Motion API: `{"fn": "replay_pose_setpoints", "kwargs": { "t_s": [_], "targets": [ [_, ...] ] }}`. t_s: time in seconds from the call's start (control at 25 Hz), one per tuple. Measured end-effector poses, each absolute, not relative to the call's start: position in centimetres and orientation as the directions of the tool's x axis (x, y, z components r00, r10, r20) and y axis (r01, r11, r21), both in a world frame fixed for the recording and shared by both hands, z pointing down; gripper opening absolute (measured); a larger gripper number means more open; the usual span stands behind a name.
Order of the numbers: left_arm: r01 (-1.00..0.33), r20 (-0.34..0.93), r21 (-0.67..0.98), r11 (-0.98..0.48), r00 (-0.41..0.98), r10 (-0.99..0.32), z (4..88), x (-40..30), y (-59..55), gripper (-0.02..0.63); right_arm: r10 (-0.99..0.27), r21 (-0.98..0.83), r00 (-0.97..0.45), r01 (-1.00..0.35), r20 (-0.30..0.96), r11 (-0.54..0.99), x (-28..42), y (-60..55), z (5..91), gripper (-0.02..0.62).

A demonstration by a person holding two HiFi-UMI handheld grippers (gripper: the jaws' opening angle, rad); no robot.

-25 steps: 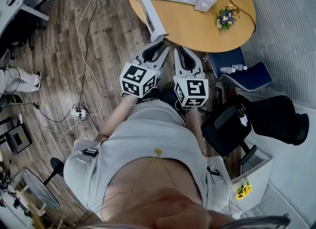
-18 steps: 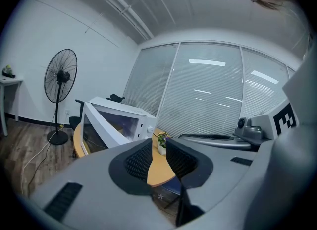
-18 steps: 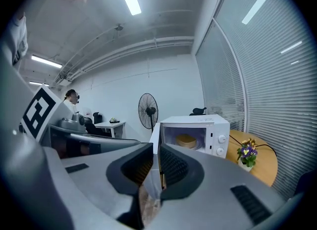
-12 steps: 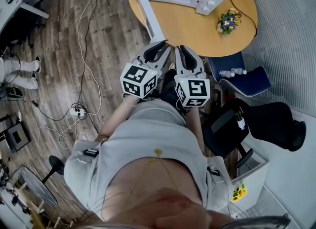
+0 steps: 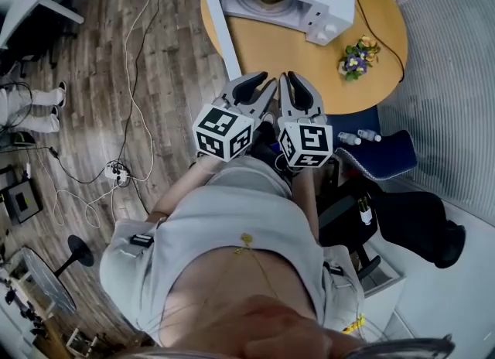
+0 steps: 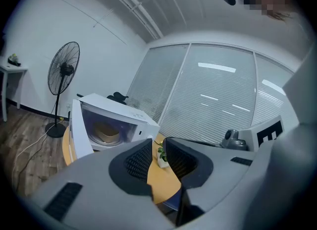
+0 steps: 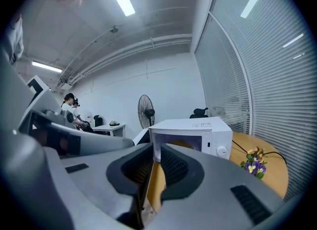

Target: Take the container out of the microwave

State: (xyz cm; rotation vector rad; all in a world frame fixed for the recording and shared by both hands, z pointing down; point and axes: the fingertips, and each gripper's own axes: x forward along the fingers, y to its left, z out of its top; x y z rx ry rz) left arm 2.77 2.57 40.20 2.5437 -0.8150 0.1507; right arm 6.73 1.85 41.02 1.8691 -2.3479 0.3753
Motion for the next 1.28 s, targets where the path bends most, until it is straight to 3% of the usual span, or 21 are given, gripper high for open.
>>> {"fn": "replay_pose_setpoints", "kwargs": {
  "t_s": [0.56, 1.28],
  "targets": [
    [-0.650, 0.261, 0.448, -0.613, 0.751, -0.606, 40.6, 8.1, -3.4, 0.087, -0.908, -0.118, -0.326, -0.945, 0.264, 0.306, 12.2, -5.2, 41.4, 0.057],
    [-0.792, 0.283, 0.418, -0.445, 0.579, -0.765, 42.9, 9.5, -8.9, 0.087, -0.831, -0.121, -0.494, -0.869, 0.257, 0.479, 14.8, -9.3, 42.1, 0.057]
  ]
}}
